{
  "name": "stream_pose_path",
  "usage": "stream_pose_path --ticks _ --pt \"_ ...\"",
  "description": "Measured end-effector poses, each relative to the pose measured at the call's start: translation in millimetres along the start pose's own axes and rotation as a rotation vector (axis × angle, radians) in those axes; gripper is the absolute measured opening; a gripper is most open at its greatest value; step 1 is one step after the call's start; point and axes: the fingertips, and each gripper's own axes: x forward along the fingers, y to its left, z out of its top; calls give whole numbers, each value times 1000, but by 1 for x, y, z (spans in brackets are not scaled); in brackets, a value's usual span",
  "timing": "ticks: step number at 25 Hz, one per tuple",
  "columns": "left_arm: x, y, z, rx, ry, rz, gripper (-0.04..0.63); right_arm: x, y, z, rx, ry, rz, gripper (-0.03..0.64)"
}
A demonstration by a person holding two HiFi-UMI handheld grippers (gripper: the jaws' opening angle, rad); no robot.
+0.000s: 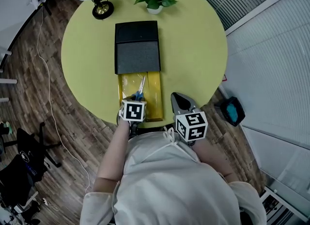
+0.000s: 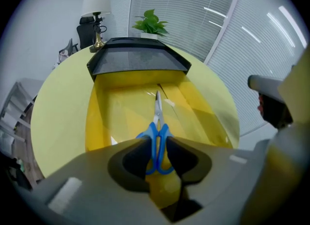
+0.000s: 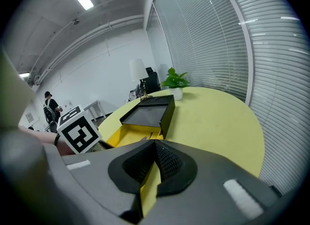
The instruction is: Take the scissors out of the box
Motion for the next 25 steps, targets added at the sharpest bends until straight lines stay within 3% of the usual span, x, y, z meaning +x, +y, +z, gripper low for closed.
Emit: stream_pose_path --ticks 9,17,25 --pt "-3 0 2 52 -8 61 101 -2 3 2 -10 -5 5 0" --pt "-9 -2 -3 42 13 35 97 -8 3 1 -17 -9 3 0" --pt "-42 -3 -2 46 -58 39 95 -9 9 -5 -17 -3 20 0"
